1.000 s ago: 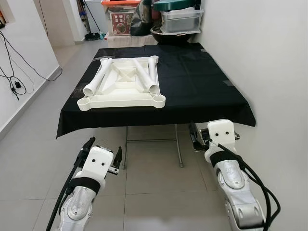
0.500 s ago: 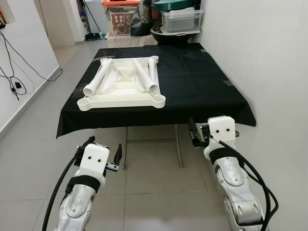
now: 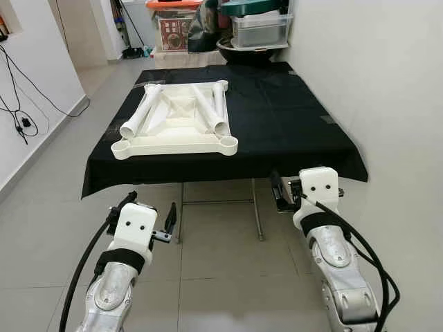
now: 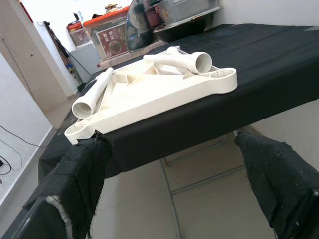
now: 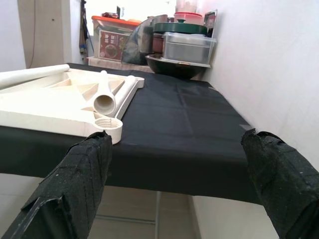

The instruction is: Building children table

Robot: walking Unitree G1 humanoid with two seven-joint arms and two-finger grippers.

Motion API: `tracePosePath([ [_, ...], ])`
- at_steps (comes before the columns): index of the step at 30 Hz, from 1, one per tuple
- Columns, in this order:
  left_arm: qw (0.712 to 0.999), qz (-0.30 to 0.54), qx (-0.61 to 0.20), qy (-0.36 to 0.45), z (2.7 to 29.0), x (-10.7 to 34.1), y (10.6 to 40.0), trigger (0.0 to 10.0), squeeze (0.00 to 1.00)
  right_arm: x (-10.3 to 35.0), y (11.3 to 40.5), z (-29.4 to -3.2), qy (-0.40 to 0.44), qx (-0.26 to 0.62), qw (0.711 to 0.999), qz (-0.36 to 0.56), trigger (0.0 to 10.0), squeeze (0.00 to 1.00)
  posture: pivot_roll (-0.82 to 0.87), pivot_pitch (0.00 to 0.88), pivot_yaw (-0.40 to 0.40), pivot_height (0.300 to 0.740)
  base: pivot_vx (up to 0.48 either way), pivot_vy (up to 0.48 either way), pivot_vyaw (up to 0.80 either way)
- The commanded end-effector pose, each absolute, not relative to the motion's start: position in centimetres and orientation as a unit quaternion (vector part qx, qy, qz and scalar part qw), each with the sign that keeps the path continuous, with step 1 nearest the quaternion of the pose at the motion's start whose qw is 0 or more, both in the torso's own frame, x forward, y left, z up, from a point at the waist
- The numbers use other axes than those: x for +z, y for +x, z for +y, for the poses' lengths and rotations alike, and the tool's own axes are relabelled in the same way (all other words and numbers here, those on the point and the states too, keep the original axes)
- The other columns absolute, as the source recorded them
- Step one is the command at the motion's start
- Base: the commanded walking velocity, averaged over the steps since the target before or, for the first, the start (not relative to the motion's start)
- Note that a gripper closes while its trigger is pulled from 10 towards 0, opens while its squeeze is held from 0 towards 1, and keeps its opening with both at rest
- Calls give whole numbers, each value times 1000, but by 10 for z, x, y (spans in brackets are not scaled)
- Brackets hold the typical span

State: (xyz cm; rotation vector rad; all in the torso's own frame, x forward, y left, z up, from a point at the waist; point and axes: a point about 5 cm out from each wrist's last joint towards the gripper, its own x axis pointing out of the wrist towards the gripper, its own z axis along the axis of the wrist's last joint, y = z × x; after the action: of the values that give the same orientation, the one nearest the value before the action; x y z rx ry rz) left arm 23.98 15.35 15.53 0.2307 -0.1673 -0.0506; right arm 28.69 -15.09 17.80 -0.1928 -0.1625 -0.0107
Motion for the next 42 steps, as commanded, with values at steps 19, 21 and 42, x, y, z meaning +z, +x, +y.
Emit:
tracePosePath([
  [19,988,-97,-28,121,155,157,240,10000,0,173,291,-141,-77,14,994,-76,10000,0,7,0,15,740,0,177,0],
  [21,987,-97,-28,122,155,157,240,10000,0,173,291,-141,-77,13,994,-75,10000,0,7,0,15,740,0,480,0],
  [42,990,-114,-27,84,158,164,242,10000,0,175,295,-143,-75,8,994,-73,10000,0,0,0,22,740,251,43,0],
])
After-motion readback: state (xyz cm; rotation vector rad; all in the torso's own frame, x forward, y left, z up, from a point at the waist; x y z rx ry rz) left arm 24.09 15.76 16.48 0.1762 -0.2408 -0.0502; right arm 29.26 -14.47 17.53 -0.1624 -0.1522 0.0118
